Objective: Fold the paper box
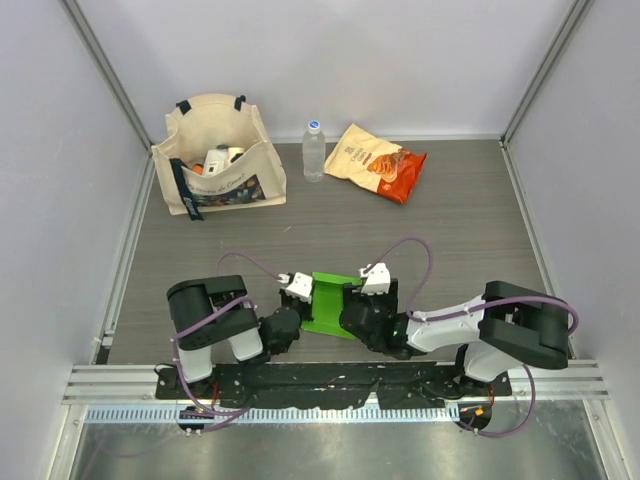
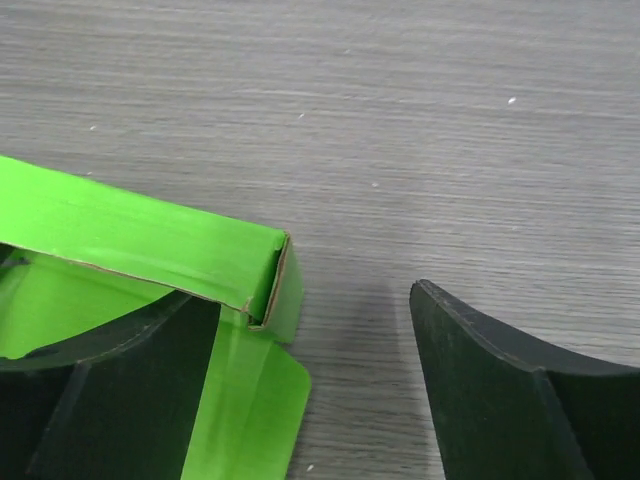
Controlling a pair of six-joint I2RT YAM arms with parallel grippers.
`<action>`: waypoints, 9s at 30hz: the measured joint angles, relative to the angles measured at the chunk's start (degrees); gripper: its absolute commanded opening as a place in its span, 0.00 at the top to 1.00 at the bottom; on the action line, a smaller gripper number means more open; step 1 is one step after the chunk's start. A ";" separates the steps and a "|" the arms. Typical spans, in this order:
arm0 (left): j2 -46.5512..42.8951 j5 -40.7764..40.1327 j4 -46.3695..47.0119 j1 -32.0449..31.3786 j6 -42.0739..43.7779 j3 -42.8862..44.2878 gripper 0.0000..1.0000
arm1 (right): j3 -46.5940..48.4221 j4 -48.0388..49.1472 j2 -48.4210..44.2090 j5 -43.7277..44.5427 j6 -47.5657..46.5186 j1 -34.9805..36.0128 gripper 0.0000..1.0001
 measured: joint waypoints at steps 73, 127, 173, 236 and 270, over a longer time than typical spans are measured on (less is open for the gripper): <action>-36.37 11.47 -45.09 4.17 -5.75 1.01 0.42 | -0.13 2.32 -8.94 -26.27 -15.54 -14.75 0.99; -5.20 1.86 -12.92 9.01 -7.45 3.91 0.50 | 7.32 3.17 6.16 -10.38 -3.91 -5.14 0.99; -29.33 17.16 -39.54 14.14 -1.03 2.64 0.98 | 7.39 3.04 5.14 -14.40 -5.95 -4.92 0.99; -70.38 20.06 -84.83 19.78 -21.07 2.99 0.44 | 6.86 -13.20 -15.41 -39.12 -6.25 -11.39 0.28; -69.53 20.98 -82.99 19.85 -35.21 -4.17 0.44 | -7.21 17.03 0.31 -82.03 17.57 -28.33 0.87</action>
